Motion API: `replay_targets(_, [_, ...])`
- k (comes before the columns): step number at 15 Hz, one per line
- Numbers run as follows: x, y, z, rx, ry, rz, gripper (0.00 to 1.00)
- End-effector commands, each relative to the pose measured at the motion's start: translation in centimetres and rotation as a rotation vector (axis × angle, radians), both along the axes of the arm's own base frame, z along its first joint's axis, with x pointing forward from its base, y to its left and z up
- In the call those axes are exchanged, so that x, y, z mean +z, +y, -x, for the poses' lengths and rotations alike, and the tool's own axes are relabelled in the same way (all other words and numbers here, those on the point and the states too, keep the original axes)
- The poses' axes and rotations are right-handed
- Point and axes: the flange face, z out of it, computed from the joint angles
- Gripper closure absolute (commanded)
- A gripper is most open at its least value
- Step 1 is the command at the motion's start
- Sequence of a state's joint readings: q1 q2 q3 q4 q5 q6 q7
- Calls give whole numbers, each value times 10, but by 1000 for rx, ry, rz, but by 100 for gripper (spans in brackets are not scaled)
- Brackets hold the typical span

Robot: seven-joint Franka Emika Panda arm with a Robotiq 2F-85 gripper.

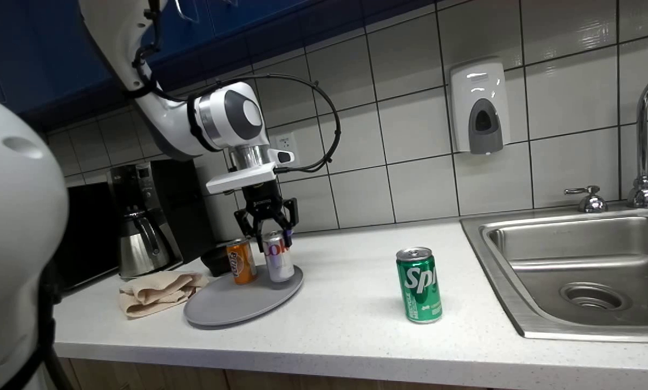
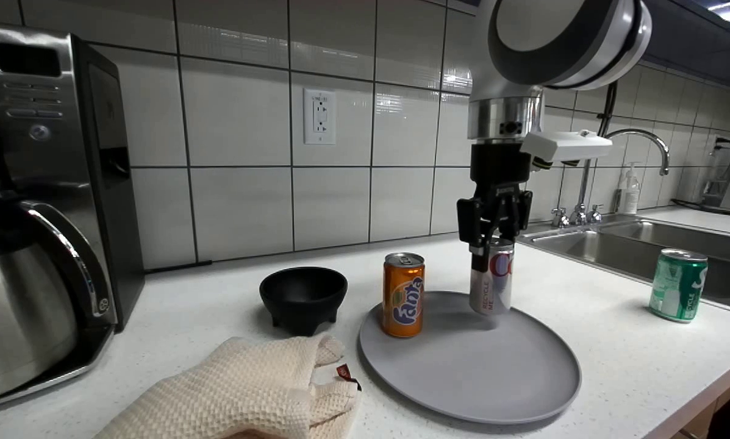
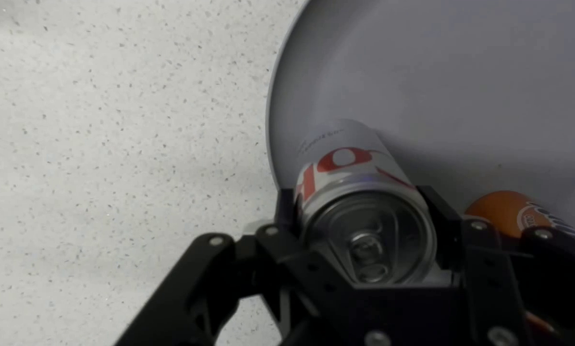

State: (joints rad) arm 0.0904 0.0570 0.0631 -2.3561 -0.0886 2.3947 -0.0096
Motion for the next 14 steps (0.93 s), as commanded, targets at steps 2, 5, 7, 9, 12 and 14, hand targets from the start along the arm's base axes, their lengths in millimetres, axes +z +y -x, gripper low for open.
replay_targets(2, [2,6,3,3,-19,6,62])
replay_targets(5, [0,7,3,3,-15,5,62])
replay_targets(7, [-2,8,4,4,-11,6,62])
replay_targets(9, [-2,9,5,5,-9,7,12])
replay_targets(12, [-1,9,5,4,-12,6,1])
replay_targets(14, [2,9,6,3,-19,6,0])
